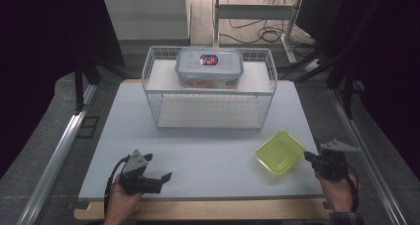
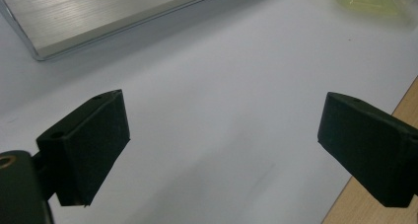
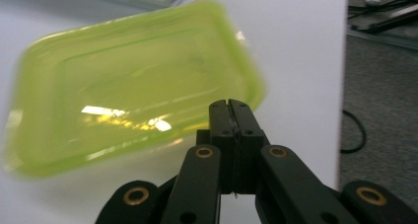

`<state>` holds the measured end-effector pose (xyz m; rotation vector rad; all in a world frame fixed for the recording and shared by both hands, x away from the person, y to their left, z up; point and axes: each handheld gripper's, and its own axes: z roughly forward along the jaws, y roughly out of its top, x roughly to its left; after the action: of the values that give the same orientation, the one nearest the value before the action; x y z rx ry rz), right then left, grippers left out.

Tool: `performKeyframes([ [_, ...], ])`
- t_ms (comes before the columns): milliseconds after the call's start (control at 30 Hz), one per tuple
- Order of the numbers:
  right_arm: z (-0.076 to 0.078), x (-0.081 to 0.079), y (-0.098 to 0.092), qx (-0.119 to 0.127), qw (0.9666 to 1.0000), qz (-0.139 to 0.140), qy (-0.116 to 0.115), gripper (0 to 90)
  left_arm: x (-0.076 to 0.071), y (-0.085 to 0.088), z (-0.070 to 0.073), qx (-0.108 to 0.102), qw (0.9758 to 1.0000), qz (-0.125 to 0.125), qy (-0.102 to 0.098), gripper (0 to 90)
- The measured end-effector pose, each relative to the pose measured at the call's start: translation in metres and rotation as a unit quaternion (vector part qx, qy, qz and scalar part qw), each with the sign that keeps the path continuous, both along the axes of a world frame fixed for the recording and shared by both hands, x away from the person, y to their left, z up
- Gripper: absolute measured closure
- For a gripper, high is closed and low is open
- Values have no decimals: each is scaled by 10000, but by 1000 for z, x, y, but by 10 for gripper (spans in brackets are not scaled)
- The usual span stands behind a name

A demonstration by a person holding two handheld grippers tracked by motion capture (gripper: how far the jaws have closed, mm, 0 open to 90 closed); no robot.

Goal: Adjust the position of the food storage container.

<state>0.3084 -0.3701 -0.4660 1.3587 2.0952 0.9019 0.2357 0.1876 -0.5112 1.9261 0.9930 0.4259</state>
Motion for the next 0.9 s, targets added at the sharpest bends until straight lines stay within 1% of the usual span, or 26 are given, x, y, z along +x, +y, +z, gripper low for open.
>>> performKeyframes([
  [33,0,0,0,0,10000,0,0,894,0,0,0,0,10000,0,0,55],
  [67,1,6,-2,-41,10000,-58,-20,894,0,0,0,-7,10000,8,-1,55],
  [100,1,18,-5,-100,9998,-149,-11,893,0,1,0,-6,10000,6,7,55],
  [133,1,18,-5,-100,9998,-149,-11,893,0,1,0,-6,10000,6,7,55],
  [167,-1,29,-7,-121,9997,-190,39,894,0,1,0,2,10000,13,10,55],
  [200,-1,29,-7,-121,9997,-190,39,894,0,1,-1,0,10000,16,13,55],
  [233,-5,37,-9,-134,9996,-215,106,893,0,1,-1,-5,10000,11,16,55],
  [267,-7,40,-10,-97,9997,-194,147,892,0,1,-1,-5,10000,11,16,55],
  [300,-7,40,-10,-97,9997,-194,147,892,0,1,-1,2,10000,8,19,55],
  [333,-10,44,-9,-44,9997,-140,196,892,1,1,-1,11,10000,4,35,56],
  [433,-11,45,-8,-47,9997,-106,226,892,1,1,-1,19,10000,2,45,56],
  [500,-12,44,-8,2,9997,-76,247,893,1,0,-1,22,10000,1,41,56],
  [567,-12,40,-6,77,9995,24,290,893,1,0,-2,30,10000,-6,45,56],
  [600,-12,36,-1,75,9994,132,305,893,1,0,-2,31,10000,-9,52,56],
  [733,-13,31,6,136,9989,258,379,892,0,-1,-2,50,10000,-26,54,56],
  [767,-14,32,11,32,9989,285,360,892,0,-1,-2,41,10000,-24,55,56],
  [800,-14,32,11,32,9989,285,360,892,1,-1,-2,29,10000,-23,54,56],
  [833,-15,39,12,-61,9991,270,331,883,1,-1,-2,22,10000,-20,67,56],
  [867,-15,39,12,-61,9991,270,331,883,1,-1,-2,22,10000,-20,67,56],
  [900,-16,43,12,-56,9991,250,325,879,1,-1,-2,32,10000,-23,64,56],
])
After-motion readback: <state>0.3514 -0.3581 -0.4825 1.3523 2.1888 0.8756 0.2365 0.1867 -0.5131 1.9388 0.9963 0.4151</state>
